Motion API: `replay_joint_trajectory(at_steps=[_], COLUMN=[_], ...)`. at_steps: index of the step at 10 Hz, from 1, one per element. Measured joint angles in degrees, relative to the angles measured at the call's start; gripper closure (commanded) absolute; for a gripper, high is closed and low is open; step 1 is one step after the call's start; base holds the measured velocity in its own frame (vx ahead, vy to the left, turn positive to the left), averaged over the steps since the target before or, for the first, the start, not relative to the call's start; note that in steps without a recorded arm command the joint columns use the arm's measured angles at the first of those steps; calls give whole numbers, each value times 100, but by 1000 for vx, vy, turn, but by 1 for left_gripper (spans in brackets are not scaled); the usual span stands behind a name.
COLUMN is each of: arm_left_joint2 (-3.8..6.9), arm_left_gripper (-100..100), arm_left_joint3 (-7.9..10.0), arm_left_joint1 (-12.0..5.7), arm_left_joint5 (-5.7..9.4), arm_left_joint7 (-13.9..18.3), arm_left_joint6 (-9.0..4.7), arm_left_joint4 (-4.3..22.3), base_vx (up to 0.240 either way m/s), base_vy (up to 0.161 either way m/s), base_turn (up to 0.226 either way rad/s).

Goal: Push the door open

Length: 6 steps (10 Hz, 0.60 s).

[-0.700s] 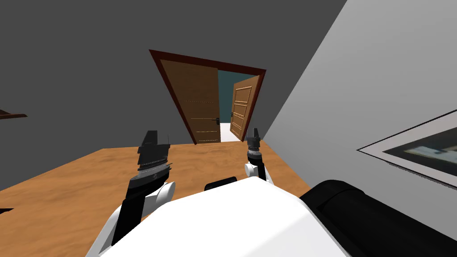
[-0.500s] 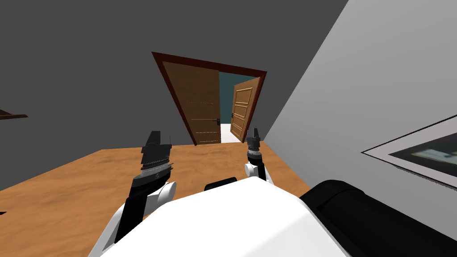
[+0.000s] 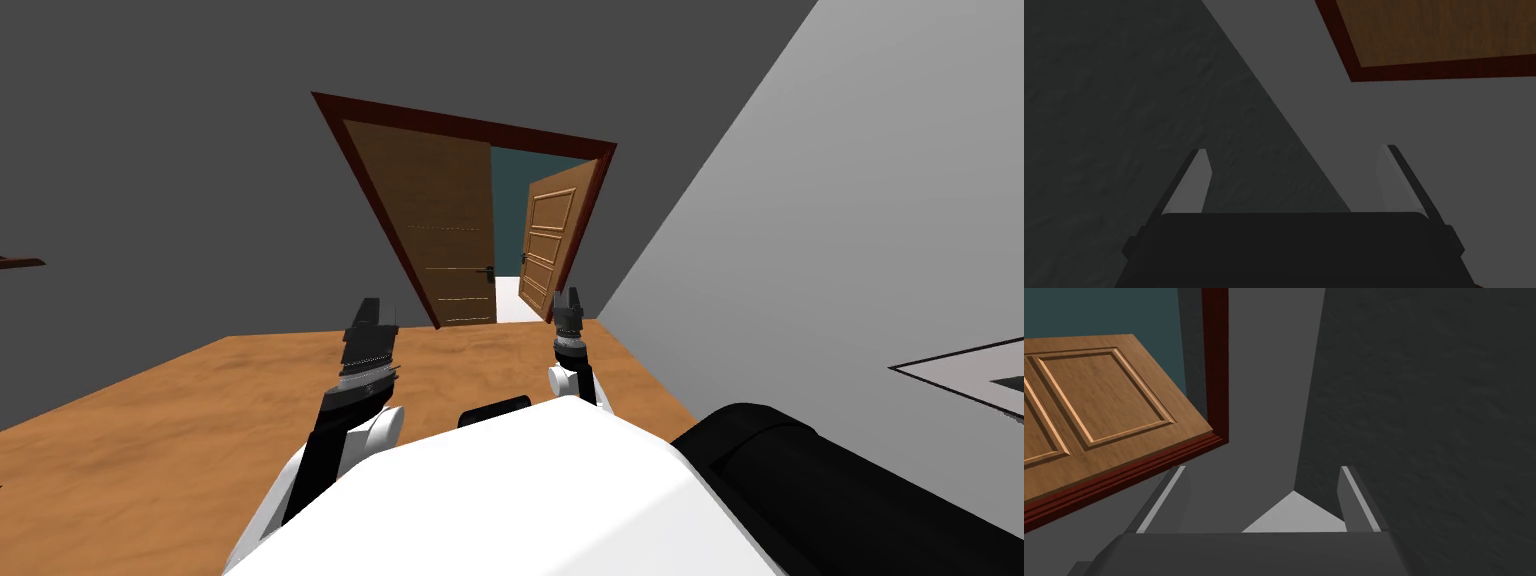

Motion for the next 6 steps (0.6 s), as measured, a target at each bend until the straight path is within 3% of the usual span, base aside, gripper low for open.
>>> replay_joint_trajectory(at_steps=[6], arm_left_joint2=[124], arm_left_gripper=[-100], arm_left_joint3=[-445], arm_left_joint1=[-42], arm_left_joint5=[243], arm_left_joint7=[-194], arm_left_joint6=[83], arm_left_joint4=[551], base_vx=[198], base_vy=[-2], base_turn=[47])
